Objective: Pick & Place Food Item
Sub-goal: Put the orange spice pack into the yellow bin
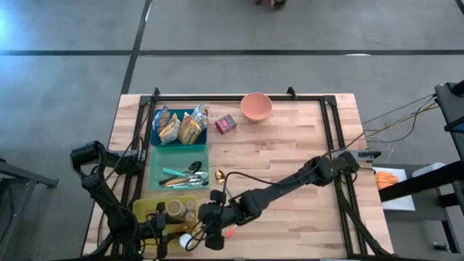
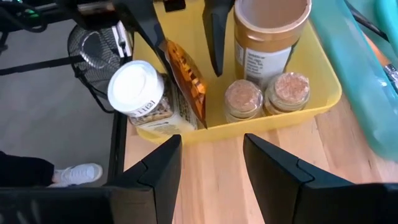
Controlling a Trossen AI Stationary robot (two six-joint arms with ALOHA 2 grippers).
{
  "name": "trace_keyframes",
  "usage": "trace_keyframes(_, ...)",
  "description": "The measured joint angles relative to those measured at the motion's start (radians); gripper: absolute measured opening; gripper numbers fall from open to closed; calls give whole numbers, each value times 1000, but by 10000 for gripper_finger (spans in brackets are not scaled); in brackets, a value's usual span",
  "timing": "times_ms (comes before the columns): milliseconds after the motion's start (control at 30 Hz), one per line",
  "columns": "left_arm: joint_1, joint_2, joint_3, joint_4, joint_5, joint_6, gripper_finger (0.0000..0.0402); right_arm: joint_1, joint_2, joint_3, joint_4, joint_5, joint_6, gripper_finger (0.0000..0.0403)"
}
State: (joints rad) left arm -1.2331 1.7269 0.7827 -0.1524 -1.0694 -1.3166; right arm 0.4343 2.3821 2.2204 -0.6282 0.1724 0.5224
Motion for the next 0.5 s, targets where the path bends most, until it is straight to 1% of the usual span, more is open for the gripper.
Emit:
trace_keyframes(367, 0, -49, 5, 1, -4, 12, 192, 0, 0, 0, -5, -1, 0, 170)
trace_keyframes(500, 1, -75, 5, -2, -24, 43, 192, 0, 0, 0, -5, -1, 0, 170)
